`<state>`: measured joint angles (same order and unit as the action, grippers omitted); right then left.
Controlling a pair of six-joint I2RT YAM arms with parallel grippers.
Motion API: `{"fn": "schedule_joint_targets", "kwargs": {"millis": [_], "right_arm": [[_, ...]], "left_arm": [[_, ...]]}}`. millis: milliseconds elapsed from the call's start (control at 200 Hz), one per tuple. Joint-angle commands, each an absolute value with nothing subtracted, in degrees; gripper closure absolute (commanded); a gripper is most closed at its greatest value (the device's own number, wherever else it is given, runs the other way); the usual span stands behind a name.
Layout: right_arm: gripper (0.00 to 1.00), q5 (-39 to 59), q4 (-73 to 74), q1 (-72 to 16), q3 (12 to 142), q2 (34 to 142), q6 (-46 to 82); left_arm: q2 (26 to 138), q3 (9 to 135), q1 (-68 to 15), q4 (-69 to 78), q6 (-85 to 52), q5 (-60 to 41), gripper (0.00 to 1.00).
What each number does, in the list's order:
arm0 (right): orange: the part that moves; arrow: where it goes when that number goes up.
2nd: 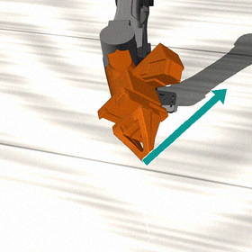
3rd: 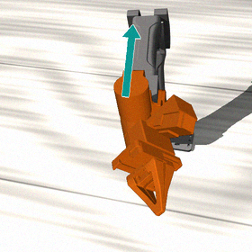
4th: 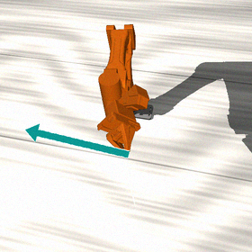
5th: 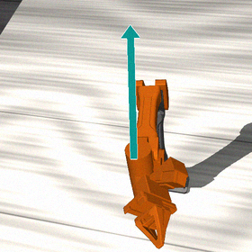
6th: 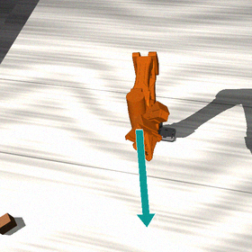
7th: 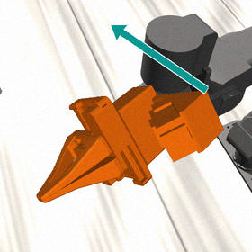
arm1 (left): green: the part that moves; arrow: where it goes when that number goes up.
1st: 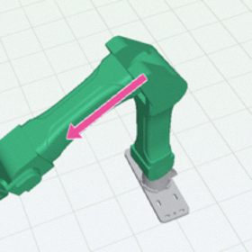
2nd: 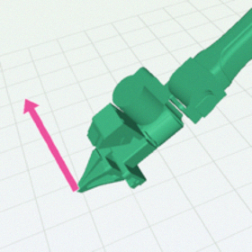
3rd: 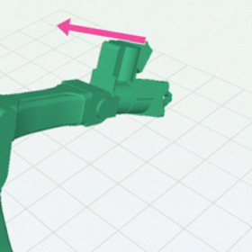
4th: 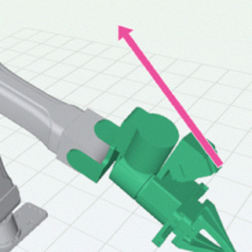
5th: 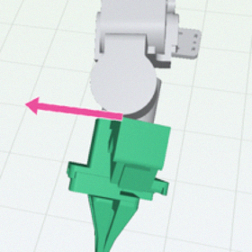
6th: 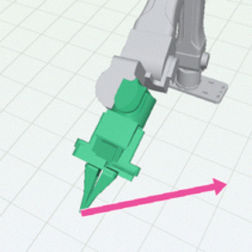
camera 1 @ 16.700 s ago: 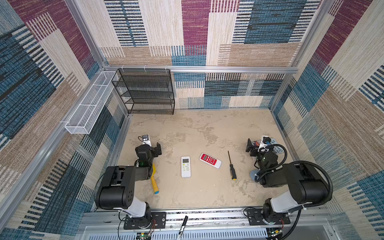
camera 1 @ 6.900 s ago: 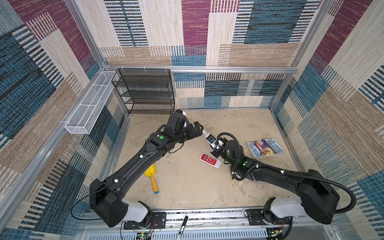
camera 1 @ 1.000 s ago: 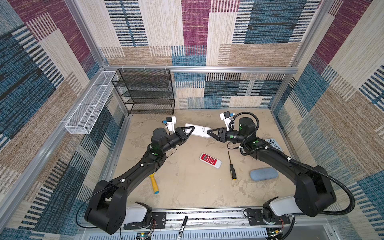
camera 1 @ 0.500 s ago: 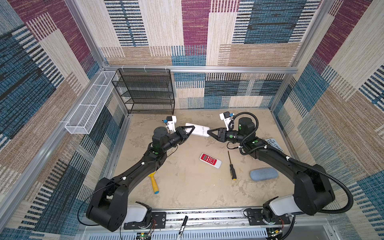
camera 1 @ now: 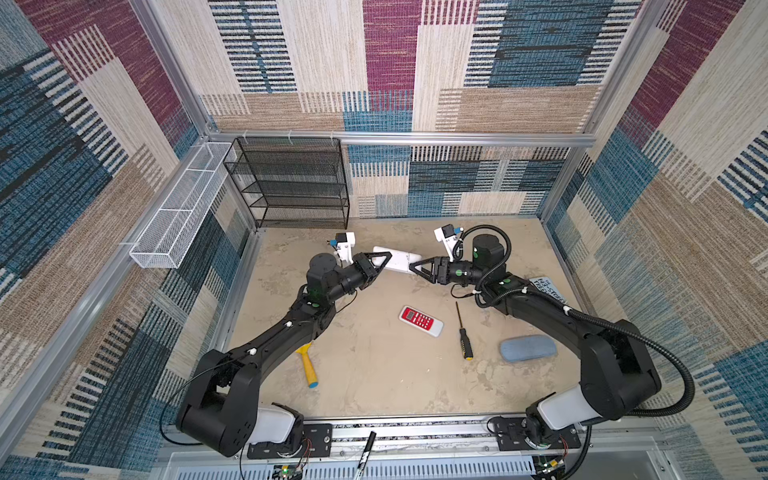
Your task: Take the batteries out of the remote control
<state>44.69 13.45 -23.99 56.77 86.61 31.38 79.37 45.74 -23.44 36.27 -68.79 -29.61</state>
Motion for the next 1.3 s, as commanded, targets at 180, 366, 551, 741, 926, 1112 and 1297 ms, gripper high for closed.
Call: {"fn": "schedule_joint_targets", "kwargs": {"millis": [180,366,551,741,926,1112,1297], "right_arm": [[0.49,45.3,14.9,-24.1,57.9,87.7,32.4],[0.52,41.6,11.6,-24.1,57.1,86.5,30.6],[0.55,39.7,10.6,-24.0,57.1,86.1,30.2],[0.56,40.8,11.0,-24.0,57.9,86.3,30.4],[0.62,42.0,11.5,-24.0,58.6,86.5,30.8],[0.69,41.0,11.0,-24.0,58.5,86.6,31.0],[0.78,42.8,11.7,-24.1,58.8,87.1,30.8]], "left_arm": [[78.9,46.2,-23.4,40.0,-68.7,-31.3,1.00],[77.8,46.2,-22.8,39.6,-68.9,-31.0,1.00],[76.7,45.9,-22.5,38.9,-68.7,-30.8,1.00],[77.0,45.9,-22.5,38.6,-68.6,-30.6,1.00],[77.6,45.7,-22.5,39.3,-68.9,-30.2,1.00],[78.2,45.7,-22.5,38.8,-68.9,-29.9,1.00],[78.7,46.0,-22.5,39.0,-69.1,-29.8,1.00]]}}
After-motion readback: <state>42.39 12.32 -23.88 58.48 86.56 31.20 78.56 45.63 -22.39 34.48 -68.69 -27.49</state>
